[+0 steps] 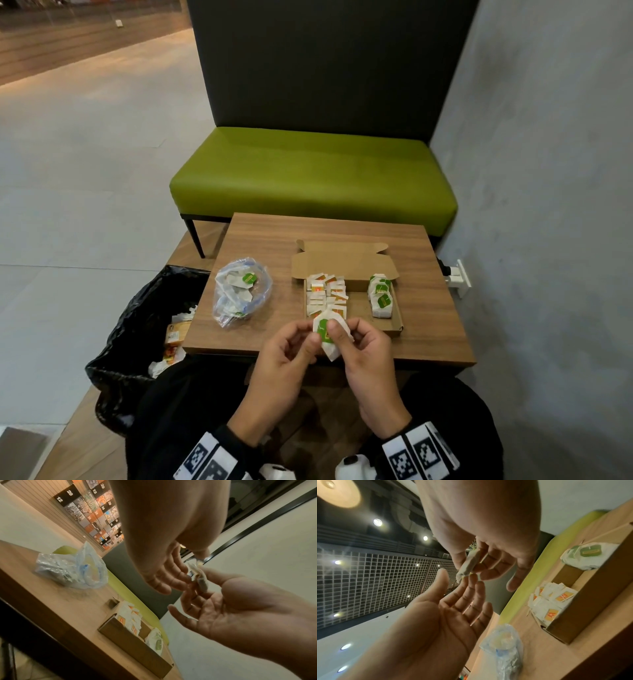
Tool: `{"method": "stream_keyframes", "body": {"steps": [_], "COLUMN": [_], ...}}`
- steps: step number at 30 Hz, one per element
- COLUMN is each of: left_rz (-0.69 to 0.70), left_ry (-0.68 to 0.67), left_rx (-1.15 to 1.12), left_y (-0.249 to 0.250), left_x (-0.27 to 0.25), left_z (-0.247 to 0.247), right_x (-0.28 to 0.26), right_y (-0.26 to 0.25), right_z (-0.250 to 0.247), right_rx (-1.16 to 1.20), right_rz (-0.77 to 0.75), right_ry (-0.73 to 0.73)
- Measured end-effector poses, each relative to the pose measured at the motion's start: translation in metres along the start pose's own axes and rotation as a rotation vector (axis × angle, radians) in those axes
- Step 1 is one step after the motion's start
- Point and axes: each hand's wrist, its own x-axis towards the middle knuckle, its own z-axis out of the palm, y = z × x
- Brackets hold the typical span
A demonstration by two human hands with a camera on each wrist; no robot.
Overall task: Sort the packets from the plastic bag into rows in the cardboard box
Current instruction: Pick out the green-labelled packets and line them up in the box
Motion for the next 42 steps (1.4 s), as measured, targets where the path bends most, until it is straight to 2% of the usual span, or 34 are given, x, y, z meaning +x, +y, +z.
{"method": "stream_keyframes", "body": {"steps": [5, 10, 15, 18, 21, 27, 29, 31, 33, 35, 39, 42], "left_rz": [0.002, 0.012, 0.056, 0.013, 0.007, -0.044, -0.111, -0.173, -0.182, -0.160, -0.123, -0.128], "left_ry": [0.012, -0.068, -0.235, -0.222, -0.195, -0.165, -0.158, -0.184, -0.205, -0.215, -0.241, -0.253], "left_rx": [0.069, 0.292, 0.414, 0.340, 0.394, 0.424, 0.460, 0.562, 0.670, 0.746, 0.776, 0.777], "left_y": [-0.005, -0.012, -0.015, -0.020, -0.031, -0.046, -0.052, -0.062, -0.070, -0.075, -0.076, -0.077], "left_x": [0.009, 0.027, 0.048, 0.057, 0.069, 0.090, 0.091, 0.089, 0.083, 0.079, 0.079, 0.080], "left_z": [0.001, -0.002, 0.007, 0.019, 0.029, 0.041, 0.040, 0.036, 0.032, 0.029, 0.027, 0.026], "right_x": [0.006, 0.025, 0.058, 0.075, 0.092, 0.116, 0.128, 0.141, 0.152, 0.159, 0.168, 0.175], "right_y": [0.005, 0.006, -0.003, -0.006, -0.007, -0.015, -0.013, -0.007, 0.000, 0.007, 0.021, 0.034], "right_z": [-0.015, -0.038, -0.060, -0.068, -0.077, -0.090, -0.098, -0.110, -0.122, -0.130, -0.137, -0.137], "right_rx": [-0.092, -0.303, -0.499, -0.502, -0.563, -0.790, -0.875, -0.978, -1.048, -1.094, -1.092, -1.213], "right_rz": [0.026, 0.018, 0.044, 0.030, 0.027, 0.023, -0.022, -0.052, -0.058, -0.026, 0.149, 0.111], "right_ry": [-0.084, -0.137, -0.336, -0.327, -0.310, -0.398, -0.333, -0.208, -0.122, -0.153, -0.305, -0.246]}}
